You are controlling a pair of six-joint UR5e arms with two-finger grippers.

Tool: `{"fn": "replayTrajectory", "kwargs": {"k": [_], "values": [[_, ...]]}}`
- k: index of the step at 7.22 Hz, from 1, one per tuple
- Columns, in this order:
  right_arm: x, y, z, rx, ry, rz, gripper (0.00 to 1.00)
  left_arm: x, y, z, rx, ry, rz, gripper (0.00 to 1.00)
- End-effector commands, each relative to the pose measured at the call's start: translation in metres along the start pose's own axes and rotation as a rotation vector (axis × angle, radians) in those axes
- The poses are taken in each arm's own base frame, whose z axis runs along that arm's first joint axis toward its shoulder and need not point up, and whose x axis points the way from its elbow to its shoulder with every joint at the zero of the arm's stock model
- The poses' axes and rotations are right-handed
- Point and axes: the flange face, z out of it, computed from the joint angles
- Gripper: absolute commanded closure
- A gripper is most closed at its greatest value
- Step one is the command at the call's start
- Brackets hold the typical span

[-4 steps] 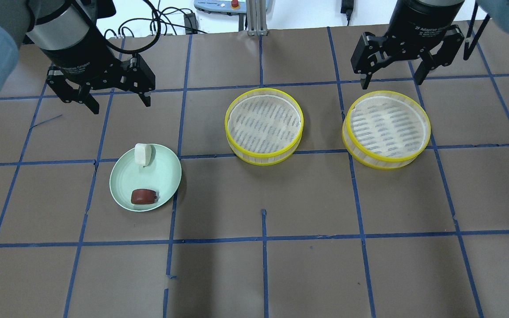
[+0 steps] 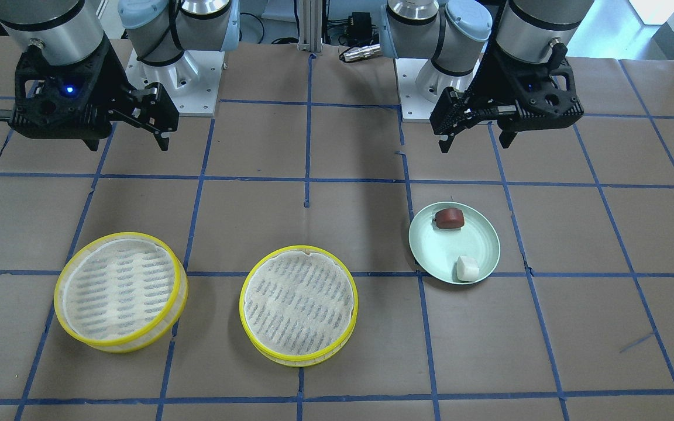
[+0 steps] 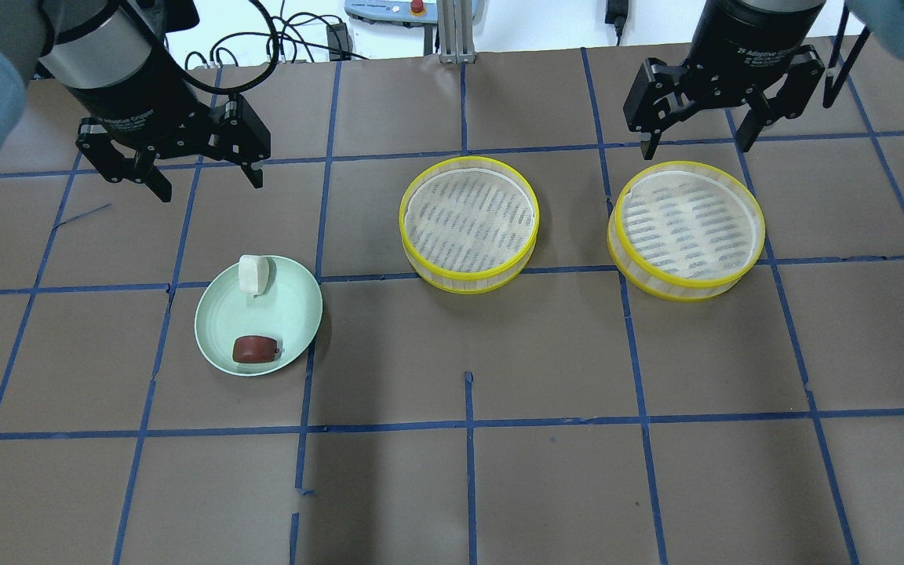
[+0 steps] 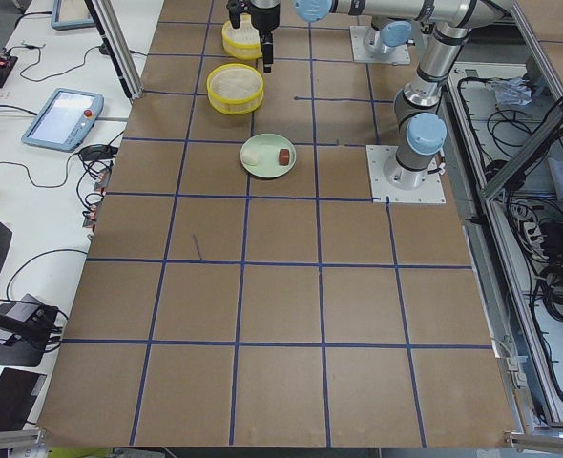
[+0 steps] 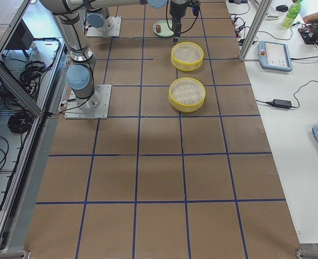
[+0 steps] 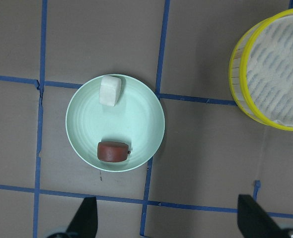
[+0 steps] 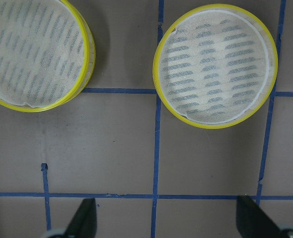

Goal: Stack buns with steamer

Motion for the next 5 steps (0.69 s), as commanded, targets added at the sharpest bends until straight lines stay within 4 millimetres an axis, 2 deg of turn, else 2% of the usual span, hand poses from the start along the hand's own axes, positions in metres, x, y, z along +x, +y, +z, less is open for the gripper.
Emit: {"fn": "replayTrajectory", "kwargs": {"k": [1, 2, 3, 4, 5], "values": [[0.034, -0.009, 0.002, 0.007, -0.012, 0.018, 0.0, -0.043, -0.021, 0.03, -0.04, 0.004, 0.038, 0.0], [0.055, -0.019, 0.013, -0.006, -0.004, 0.0, 0.0, -0.051, -0.033, 0.06, -0.025, 0.001, 0.04, 0.0], [0.088, -0.045, 0.039, -0.011, 0.0, 0.029, 0.0, -0.052, -0.054, 0.116, -0.019, 0.002, 0.037, 0.0], [0.131, -0.074, 0.069, 0.03, 0.017, 0.013, 0.0, -0.051, -0.077, 0.171, -0.011, 0.002, 0.04, 0.0], [0.161, -0.089, 0.094, 0.041, 0.012, 0.016, 0.0, -0.049, -0.089, 0.214, -0.052, 0.003, 0.045, 0.0]]}}
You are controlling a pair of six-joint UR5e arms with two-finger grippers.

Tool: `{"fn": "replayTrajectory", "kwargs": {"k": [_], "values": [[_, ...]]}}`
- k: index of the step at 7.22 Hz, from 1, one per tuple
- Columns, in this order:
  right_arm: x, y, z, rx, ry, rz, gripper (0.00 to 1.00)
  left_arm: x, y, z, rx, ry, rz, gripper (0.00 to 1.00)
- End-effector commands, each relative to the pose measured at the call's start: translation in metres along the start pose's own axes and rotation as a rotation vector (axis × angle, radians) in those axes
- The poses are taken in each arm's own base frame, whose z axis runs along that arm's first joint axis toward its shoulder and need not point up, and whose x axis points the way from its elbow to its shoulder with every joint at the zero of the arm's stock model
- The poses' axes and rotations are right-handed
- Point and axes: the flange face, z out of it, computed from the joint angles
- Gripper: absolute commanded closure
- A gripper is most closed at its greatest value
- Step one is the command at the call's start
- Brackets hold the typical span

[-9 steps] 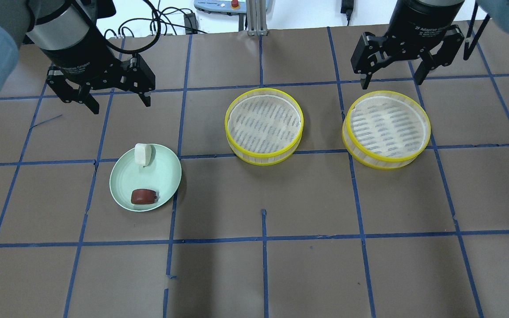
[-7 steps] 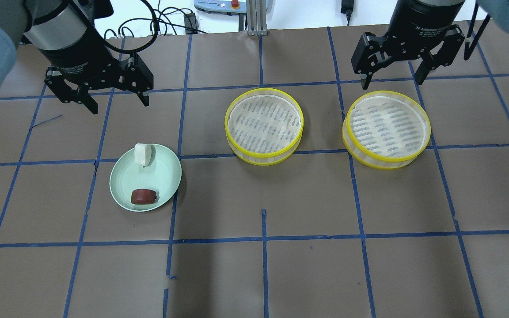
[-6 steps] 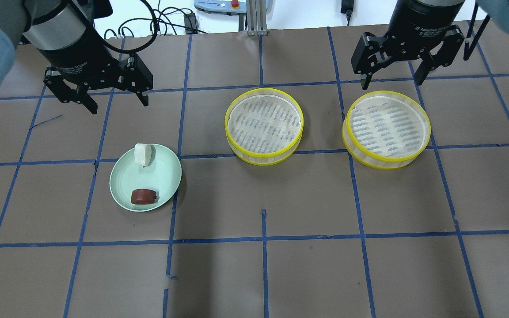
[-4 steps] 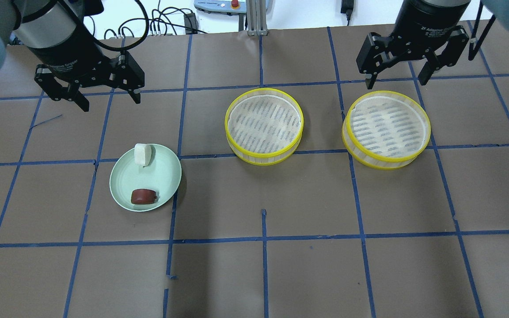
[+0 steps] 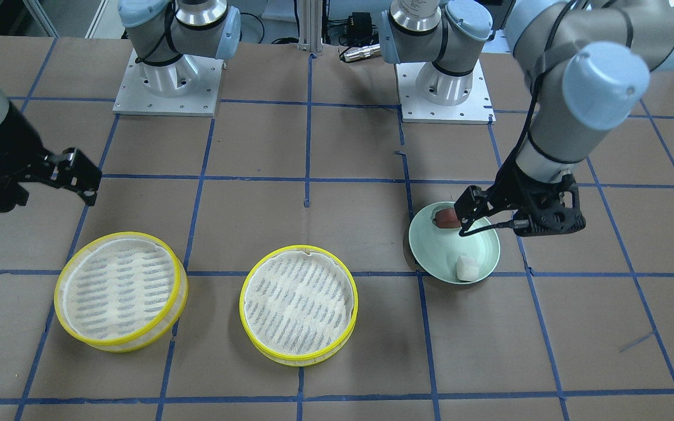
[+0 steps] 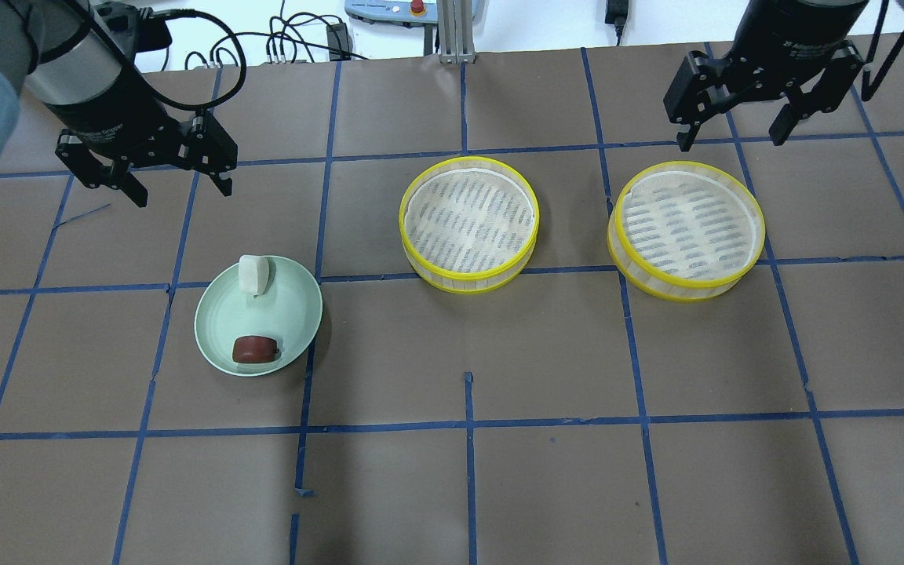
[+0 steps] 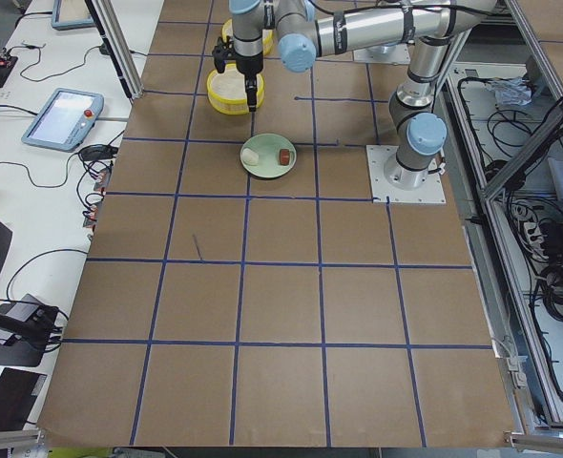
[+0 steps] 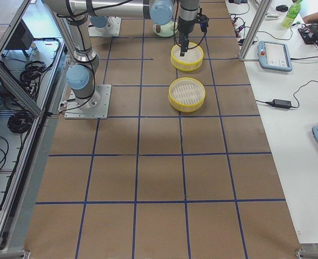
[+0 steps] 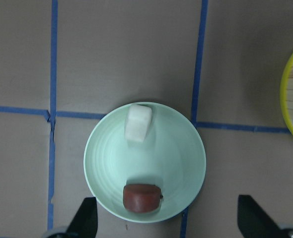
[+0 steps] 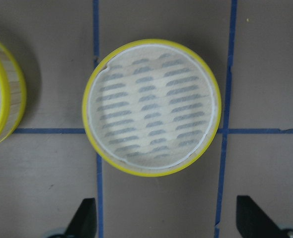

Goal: Stack buns with steamer

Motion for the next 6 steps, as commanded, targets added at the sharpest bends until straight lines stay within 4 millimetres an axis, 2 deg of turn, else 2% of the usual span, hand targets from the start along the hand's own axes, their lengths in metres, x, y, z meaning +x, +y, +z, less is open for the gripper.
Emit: {"fn": "replayTrajectory", "kwargs": {"k": [1, 2, 3, 4, 5, 6], "values": [[0.058, -0.036, 0.064, 0.022, 0.006, -0.021, 0.0, 0.0, -0.027, 0.101, -0.088, 0.007, 0.029, 0.0], [0.074, -0.046, 0.085, 0.024, 0.008, -0.015, 0.0, -0.001, -0.026, 0.125, -0.132, 0.002, 0.085, 0.0], [0.085, -0.047, 0.113, 0.009, 0.003, 0.0, 0.0, -0.004, -0.026, 0.14, -0.16, 0.006, 0.158, 0.04], [0.092, -0.038, 0.135, -0.012, -0.006, 0.006, 0.0, -0.003, -0.023, 0.151, -0.178, 0.01, 0.159, 0.11], [0.092, -0.032, 0.147, -0.018, -0.013, 0.012, 0.0, -0.003, -0.021, 0.159, -0.194, 0.012, 0.161, 0.33], [0.092, -0.032, 0.152, -0.016, -0.014, 0.013, 0.0, -0.004, -0.021, 0.158, -0.192, 0.012, 0.159, 0.68]]}}
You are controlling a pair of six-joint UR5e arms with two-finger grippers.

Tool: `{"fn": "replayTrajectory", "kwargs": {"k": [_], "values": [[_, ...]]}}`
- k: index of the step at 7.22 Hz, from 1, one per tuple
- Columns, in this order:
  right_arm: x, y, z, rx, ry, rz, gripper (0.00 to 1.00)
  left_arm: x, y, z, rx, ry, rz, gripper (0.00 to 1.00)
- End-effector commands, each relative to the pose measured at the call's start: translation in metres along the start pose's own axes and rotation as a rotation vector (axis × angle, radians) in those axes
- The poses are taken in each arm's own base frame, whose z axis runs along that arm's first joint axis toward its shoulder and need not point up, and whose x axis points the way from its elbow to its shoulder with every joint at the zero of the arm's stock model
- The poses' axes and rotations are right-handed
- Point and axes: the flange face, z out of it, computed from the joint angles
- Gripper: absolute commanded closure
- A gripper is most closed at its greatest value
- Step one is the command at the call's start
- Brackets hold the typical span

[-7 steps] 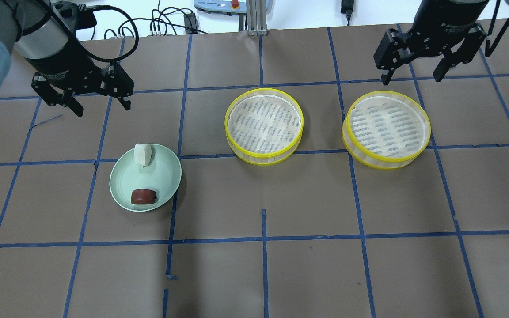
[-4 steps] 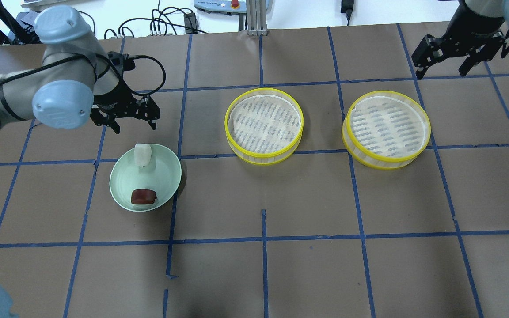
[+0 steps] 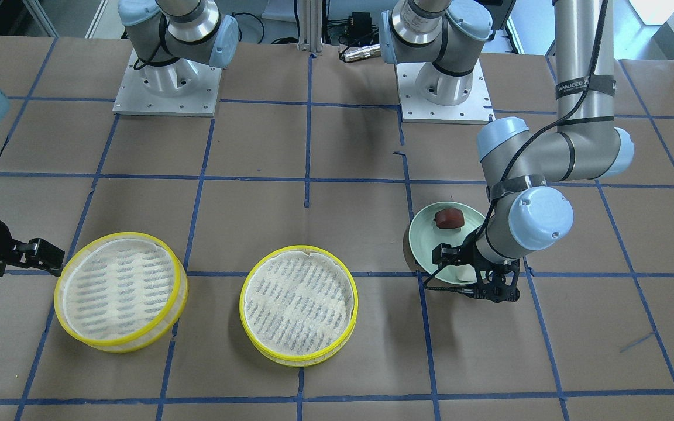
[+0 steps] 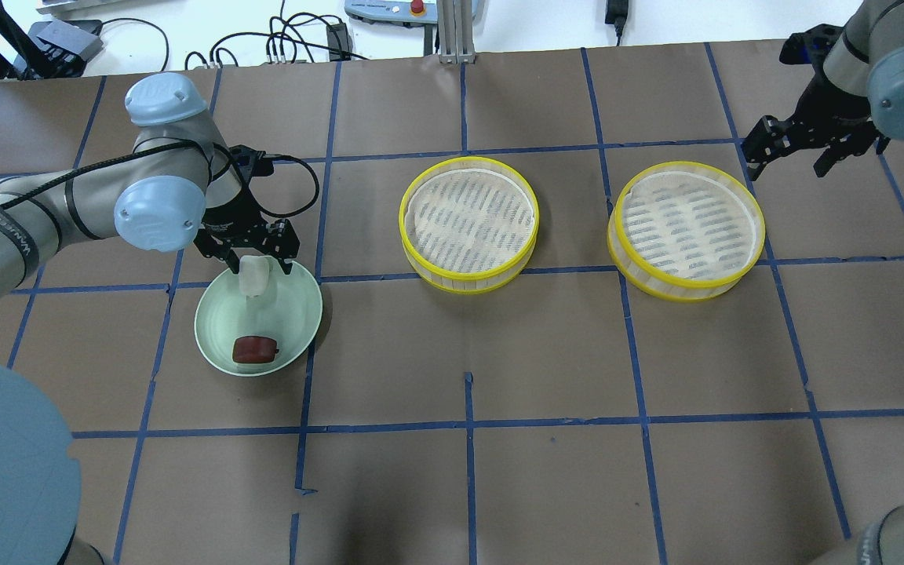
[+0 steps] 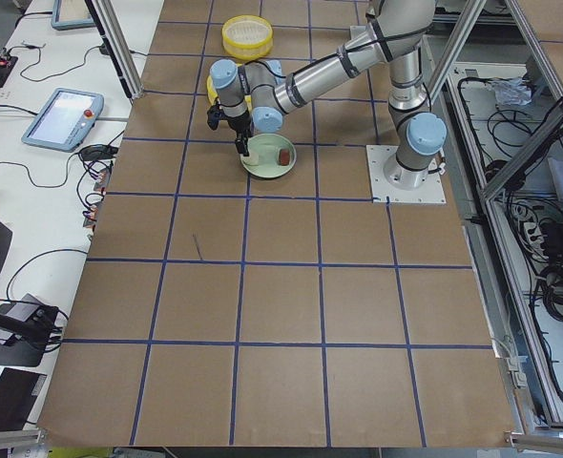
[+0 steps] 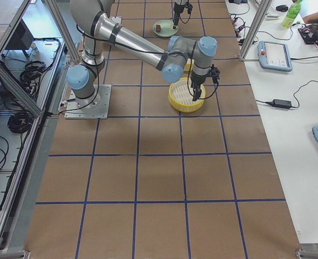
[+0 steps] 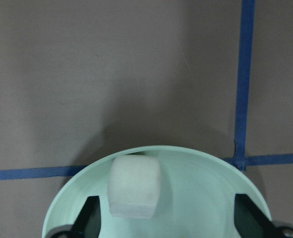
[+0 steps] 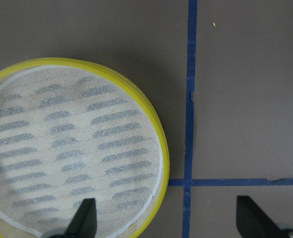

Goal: Stack buns with steamer

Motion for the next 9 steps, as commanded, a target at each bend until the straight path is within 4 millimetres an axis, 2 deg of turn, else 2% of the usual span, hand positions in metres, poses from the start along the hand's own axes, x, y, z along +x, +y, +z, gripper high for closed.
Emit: {"fn": "replayTrajectory", "kwargs": {"k": [1, 2, 4, 5, 6, 7, 9], "values": [[0.002, 0.0, 0.029, -0.015, -0.012, 0.003, 0.01, -0.001, -0.002, 0.0, 0.002, -0.002, 0.0, 0.86], [0.004, -0.007, 0.056, -0.006, -0.006, 0.001, 0.01, -0.002, -0.001, -0.008, 0.014, -0.004, -0.02, 0.98], [0.003, -0.001, 0.078, -0.024, -0.01, -0.01, 0.03, -0.002, -0.006, -0.041, 0.07, -0.011, -0.108, 0.99], [0.001, 0.004, 0.089, -0.035, -0.016, -0.019, 0.03, 0.005, -0.005, -0.062, 0.086, 0.023, -0.227, 0.99], [0.005, 0.01, 0.098, -0.052, -0.023, -0.01, 0.11, 0.028, -0.005, -0.076, 0.077, 0.14, -0.366, 0.92], [0.01, 0.012, 0.101, -0.059, -0.028, -0.001, 0.26, 0.059, -0.006, -0.081, 0.054, 0.267, -0.467, 0.92], [0.01, 0.012, 0.101, -0.057, -0.029, -0.001, 0.7, 0.126, -0.011, -0.092, -0.041, 0.578, -0.708, 0.92]]}}
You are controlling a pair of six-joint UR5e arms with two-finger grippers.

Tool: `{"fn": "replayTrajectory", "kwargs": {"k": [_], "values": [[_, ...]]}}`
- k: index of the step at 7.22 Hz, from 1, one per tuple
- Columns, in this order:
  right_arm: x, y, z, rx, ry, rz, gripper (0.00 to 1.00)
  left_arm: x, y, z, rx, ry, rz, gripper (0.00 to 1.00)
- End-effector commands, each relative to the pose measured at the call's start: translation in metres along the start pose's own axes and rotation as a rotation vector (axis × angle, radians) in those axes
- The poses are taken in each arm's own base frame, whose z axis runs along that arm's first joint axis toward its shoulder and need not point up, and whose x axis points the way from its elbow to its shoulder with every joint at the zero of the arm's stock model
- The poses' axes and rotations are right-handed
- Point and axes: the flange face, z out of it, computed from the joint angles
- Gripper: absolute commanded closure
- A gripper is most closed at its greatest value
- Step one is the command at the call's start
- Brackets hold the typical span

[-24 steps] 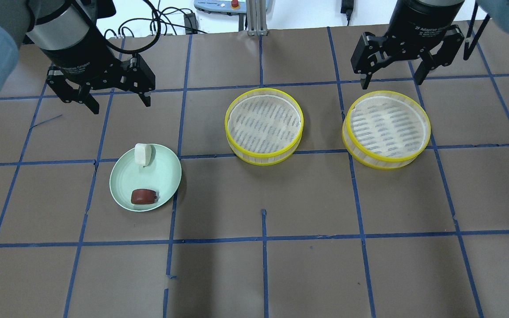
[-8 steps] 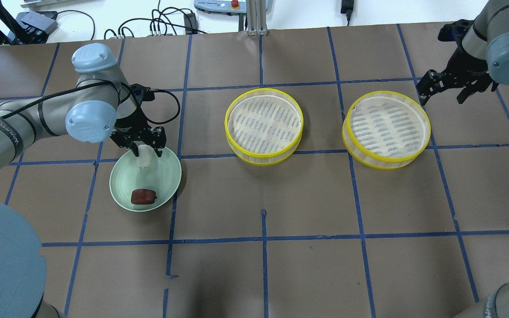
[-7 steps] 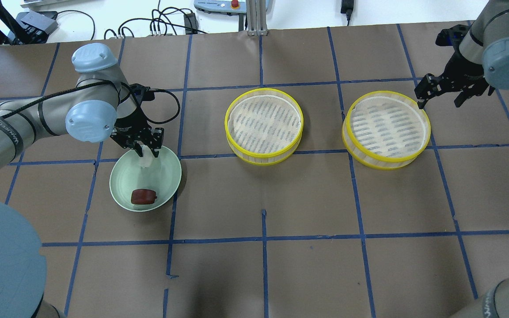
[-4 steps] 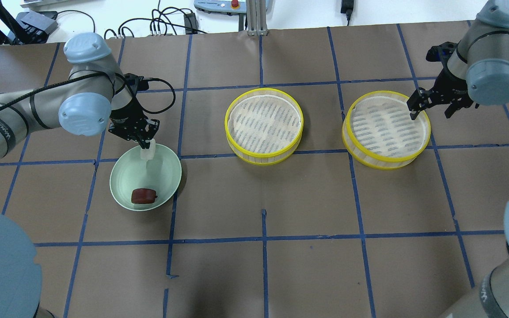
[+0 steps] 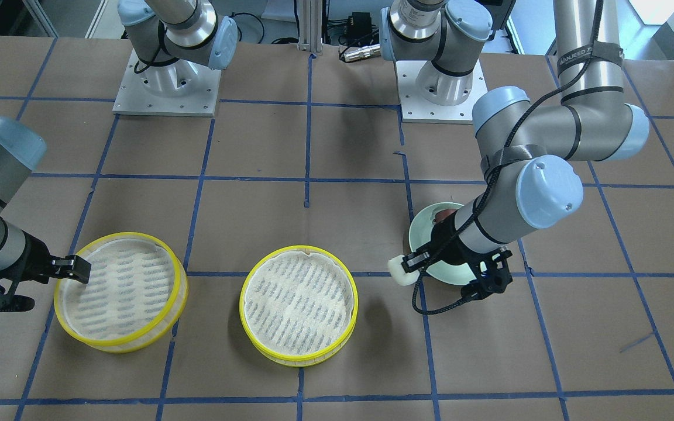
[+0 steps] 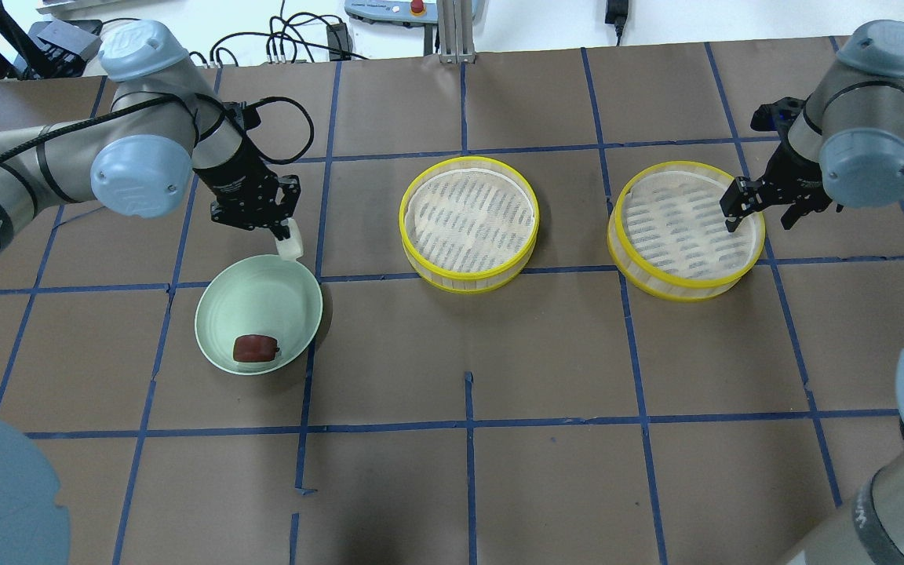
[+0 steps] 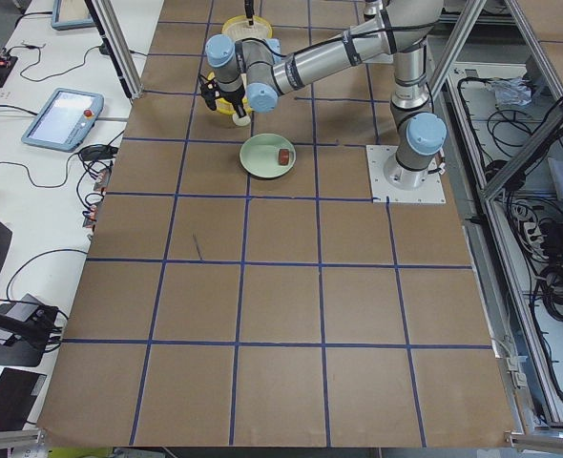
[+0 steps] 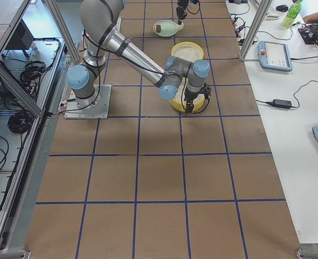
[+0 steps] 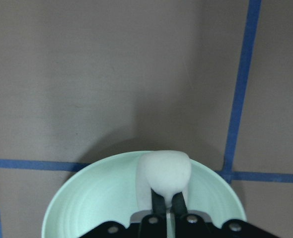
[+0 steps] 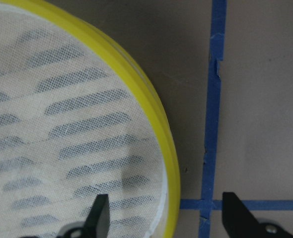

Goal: Stack buns with steamer

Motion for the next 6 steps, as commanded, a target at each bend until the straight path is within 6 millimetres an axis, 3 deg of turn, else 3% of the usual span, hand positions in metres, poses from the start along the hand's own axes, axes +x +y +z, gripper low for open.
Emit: {"fn": "replayTrajectory", "kwargs": {"k": [1, 2, 3, 4, 6], "values": [[0.002, 0.001, 0.001, 0.0, -0.002, 0.004, 0.89, 0.063, 0.027, 0.015, -0.156, 0.293, -0.248, 0.85], [0.003, 0.0, -0.001, 0.001, 0.008, -0.005, 0.92, 0.074, 0.029, 0.024, -0.16, 0.314, -0.26, 0.29], [0.005, -0.001, -0.004, 0.007, 0.014, -0.02, 0.93, 0.076, 0.031, 0.024, -0.162, 0.312, -0.248, 0.0], [0.006, -0.004, -0.008, 0.019, 0.02, -0.023, 0.93, 0.076, 0.033, 0.026, -0.172, 0.304, -0.26, 0.0], [0.01, -0.017, -0.044, 0.076, 0.041, -0.013, 0.95, 0.077, 0.033, 0.023, -0.152, 0.306, -0.23, 0.0]]}}
